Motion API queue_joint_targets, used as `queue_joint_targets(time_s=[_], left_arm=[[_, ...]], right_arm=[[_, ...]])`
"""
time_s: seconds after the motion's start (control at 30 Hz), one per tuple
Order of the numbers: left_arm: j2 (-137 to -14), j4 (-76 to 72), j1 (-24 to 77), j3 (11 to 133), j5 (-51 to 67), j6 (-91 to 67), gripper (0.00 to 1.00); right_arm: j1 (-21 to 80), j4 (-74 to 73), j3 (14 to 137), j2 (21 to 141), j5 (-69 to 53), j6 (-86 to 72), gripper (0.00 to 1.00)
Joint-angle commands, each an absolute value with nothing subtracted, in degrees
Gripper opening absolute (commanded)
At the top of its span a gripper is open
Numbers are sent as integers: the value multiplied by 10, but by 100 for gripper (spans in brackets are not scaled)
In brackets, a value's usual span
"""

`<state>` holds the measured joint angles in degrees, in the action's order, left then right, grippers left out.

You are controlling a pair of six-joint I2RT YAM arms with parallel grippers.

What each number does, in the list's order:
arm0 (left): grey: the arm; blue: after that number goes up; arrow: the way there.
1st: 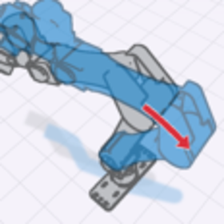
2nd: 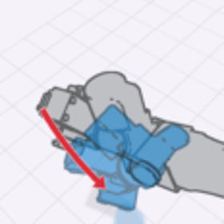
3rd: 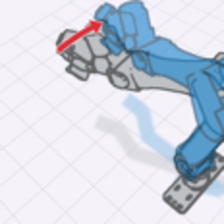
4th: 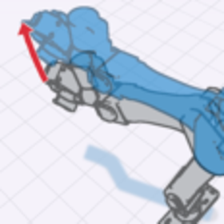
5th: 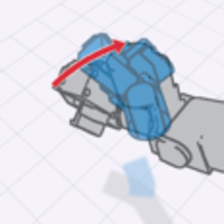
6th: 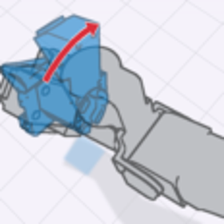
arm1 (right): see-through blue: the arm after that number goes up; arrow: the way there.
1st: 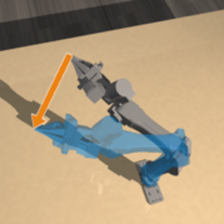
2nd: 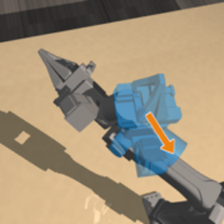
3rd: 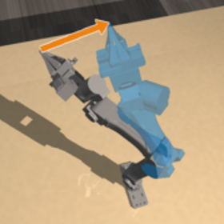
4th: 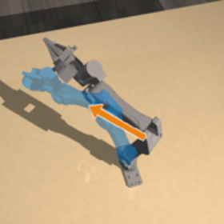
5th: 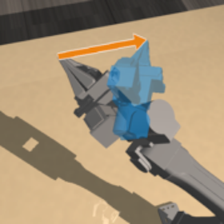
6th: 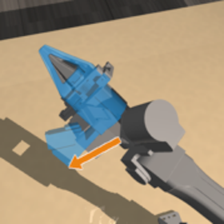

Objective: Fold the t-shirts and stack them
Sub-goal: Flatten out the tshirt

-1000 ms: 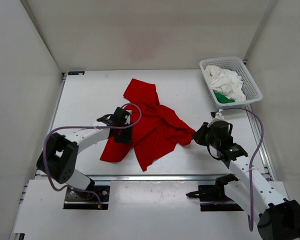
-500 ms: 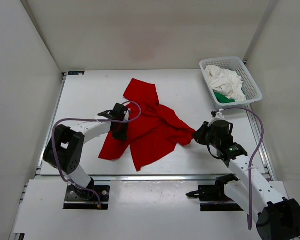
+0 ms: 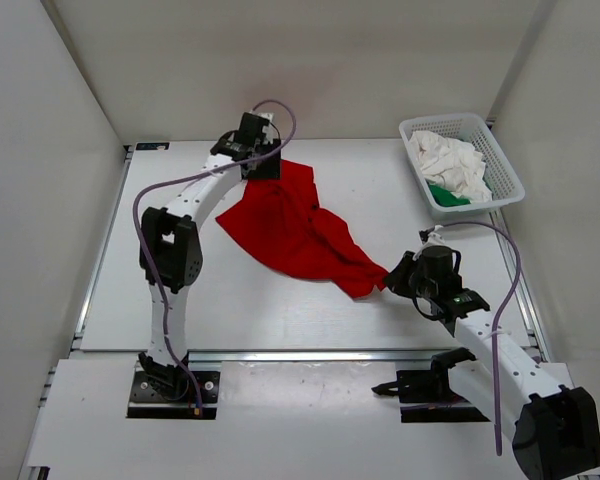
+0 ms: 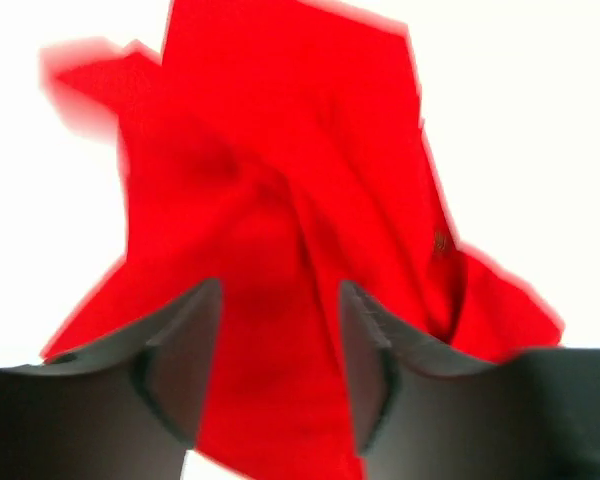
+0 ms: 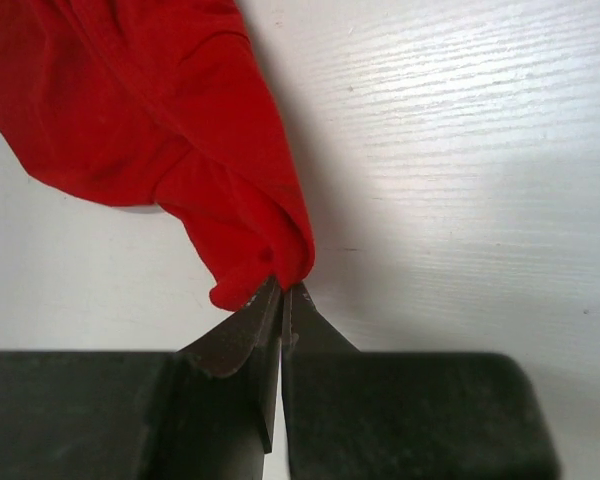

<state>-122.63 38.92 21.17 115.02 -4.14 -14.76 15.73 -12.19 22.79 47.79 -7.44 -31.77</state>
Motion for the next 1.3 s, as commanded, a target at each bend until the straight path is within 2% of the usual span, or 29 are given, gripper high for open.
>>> queue_joint_targets(time_s=[0.0, 0.03, 0.1, 0.17, 0.2, 0.23, 0.3, 0.4, 0.47, 0.97, 1.13, 1.27], left_arm=[[-1161, 434, 216, 1067, -52, -156, 64], [-1135, 382, 204, 986, -41, -172, 69], [-1034, 319, 179, 878, -19, -206, 72], [-959, 255, 150, 733, 22, -256, 64], [-916, 214, 130, 669, 30, -268, 54], [-900, 182, 114, 644, 32, -289, 49], [-862, 147, 80, 565, 38, -318, 46], [-873, 84, 37, 516, 66, -368, 45], [-888, 46, 26, 508, 66, -391, 46], [-1068, 45, 42, 610, 43, -410, 42], [-1087, 33, 48, 623, 40, -417, 32], [-1094, 27, 48, 632, 33, -410, 15]], right_arm=[[155, -81, 219, 478, -81, -325, 0], [154, -73, 214, 481, -85, -328, 0], [154, -67, 214, 488, -93, -330, 0], [157, -64, 214, 488, -93, -327, 0], [156, -62, 214, 488, -92, -324, 0], [156, -53, 212, 488, -101, -325, 0], [153, -54, 210, 488, -109, -323, 0], [155, -60, 213, 487, -107, -315, 0], [157, -63, 211, 485, -106, -312, 0], [170, -54, 197, 470, -103, -319, 0], [159, -58, 193, 468, -105, -318, 0], [159, -59, 199, 473, -100, -319, 0]])
